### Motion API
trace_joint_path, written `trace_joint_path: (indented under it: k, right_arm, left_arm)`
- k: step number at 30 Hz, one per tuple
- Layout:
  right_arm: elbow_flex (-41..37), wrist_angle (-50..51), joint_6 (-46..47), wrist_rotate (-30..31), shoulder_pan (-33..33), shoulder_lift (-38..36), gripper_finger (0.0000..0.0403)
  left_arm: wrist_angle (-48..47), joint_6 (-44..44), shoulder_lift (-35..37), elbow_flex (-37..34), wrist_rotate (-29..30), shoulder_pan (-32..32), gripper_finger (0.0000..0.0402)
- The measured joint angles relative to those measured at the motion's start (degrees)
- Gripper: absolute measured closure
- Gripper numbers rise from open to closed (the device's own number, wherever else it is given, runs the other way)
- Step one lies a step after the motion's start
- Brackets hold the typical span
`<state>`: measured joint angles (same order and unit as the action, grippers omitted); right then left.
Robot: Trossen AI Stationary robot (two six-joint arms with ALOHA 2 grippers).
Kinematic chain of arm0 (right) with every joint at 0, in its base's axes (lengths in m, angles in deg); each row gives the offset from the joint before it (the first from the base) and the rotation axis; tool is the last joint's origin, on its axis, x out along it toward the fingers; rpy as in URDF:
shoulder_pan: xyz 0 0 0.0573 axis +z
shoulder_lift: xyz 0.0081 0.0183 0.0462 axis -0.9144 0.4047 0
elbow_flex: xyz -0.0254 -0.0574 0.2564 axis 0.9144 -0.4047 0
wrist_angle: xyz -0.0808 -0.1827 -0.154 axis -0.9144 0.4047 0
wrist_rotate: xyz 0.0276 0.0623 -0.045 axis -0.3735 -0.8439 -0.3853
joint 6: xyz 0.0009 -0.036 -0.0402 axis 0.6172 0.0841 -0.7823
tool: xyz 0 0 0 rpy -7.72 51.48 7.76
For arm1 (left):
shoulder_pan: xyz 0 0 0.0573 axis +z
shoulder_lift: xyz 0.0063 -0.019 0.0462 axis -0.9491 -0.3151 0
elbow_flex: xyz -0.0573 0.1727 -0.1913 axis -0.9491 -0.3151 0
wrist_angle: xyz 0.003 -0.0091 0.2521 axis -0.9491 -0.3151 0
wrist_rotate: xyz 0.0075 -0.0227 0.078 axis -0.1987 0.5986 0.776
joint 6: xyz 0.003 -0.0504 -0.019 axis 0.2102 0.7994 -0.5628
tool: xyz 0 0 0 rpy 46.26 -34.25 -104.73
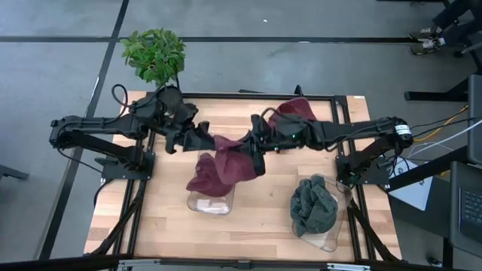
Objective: Pick & Place hat
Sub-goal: Put the left red cap into the left transparent bin
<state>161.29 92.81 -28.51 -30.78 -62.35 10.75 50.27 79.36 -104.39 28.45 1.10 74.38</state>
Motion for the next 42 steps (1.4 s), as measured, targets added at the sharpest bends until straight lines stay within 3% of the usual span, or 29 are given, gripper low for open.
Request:
trace_joint_path:
  k: [5,14,22,26,33,42]
  right_arm:
    - [-0.59,2.26,0.78,6.33,3.11,0.25,0.0396]
    - [-0.44,3.09,3.64,11.67,5.96,0.32,0.0396]
    - [-0.31,2.37,3.48,21.98,9.73,1.48,0.0396]
    - [-0.31,-0.32,1.46,23.98,10.70,4.18,0.0395]
    - [-0.26,-11.84,0.28,21.76,10.72,11.15,0.0393]
    - [-0.24,-27.23,-4.72,25.75,10.51,20.54,0.0394]
  left_arm:
    - [-9.50,1.96,1.82,0.84,0.74,-3.21,0.0244]
    - [-10.35,1.81,2.52,0.67,-0.31,-5.84,0.0222]
    - [-11.69,-5.55,4.04,0.58,0.77,-5.82,0.0229]
    - [-13.98,-11.43,5.20,0.55,1.65,-6.46,0.0237]
    - [-20.37,-22.69,7.36,0.54,9.58,-9.42,0.0255]
    - [-33.78,-25.24,11.31,0.51,24.66,-13.56,0.0281]
